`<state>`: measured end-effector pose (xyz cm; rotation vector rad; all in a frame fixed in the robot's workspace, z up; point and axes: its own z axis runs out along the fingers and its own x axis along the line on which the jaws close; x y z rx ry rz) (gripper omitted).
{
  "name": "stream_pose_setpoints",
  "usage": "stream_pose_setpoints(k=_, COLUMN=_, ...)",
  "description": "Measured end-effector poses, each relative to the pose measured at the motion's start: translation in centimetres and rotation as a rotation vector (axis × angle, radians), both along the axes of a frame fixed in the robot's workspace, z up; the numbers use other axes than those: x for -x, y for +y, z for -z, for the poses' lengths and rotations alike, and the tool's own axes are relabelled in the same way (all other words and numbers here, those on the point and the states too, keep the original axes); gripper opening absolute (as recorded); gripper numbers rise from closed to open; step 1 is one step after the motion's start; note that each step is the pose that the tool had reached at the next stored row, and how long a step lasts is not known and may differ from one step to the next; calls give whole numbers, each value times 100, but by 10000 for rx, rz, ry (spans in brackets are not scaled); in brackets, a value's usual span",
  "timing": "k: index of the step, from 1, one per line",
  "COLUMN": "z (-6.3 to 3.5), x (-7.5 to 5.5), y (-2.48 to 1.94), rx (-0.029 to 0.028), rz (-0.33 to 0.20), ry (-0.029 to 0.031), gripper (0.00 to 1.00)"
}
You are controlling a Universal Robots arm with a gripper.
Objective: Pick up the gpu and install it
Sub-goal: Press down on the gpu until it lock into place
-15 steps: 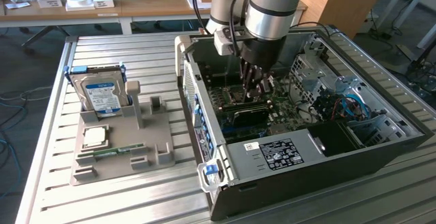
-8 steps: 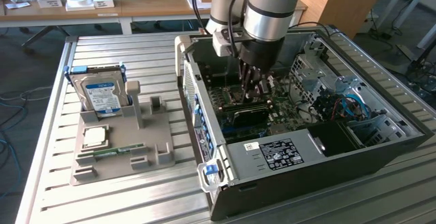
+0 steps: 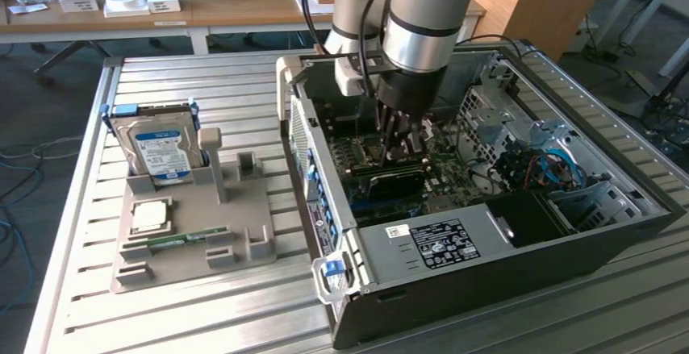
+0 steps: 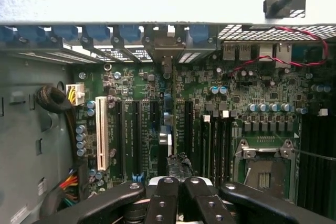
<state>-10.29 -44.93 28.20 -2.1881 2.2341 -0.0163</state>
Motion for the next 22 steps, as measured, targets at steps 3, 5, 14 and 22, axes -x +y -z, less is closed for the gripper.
stream_pose_setpoints(k=3, z=25, x=0, y=0, rx=0, rz=0, ry=0, gripper=11)
stream_pose_setpoints(k=5, z=24, x=0, y=0, rx=2, rz=0, ry=1, gripper=11)
stream_pose_setpoints(k=14, z=79, x=-16, y=0, rx=-1, rz=8, ry=0, gripper=11)
stream_pose_setpoints(k=22, z=109, x=-17, y=20, rx=1, rz=102, ry=0, gripper=11)
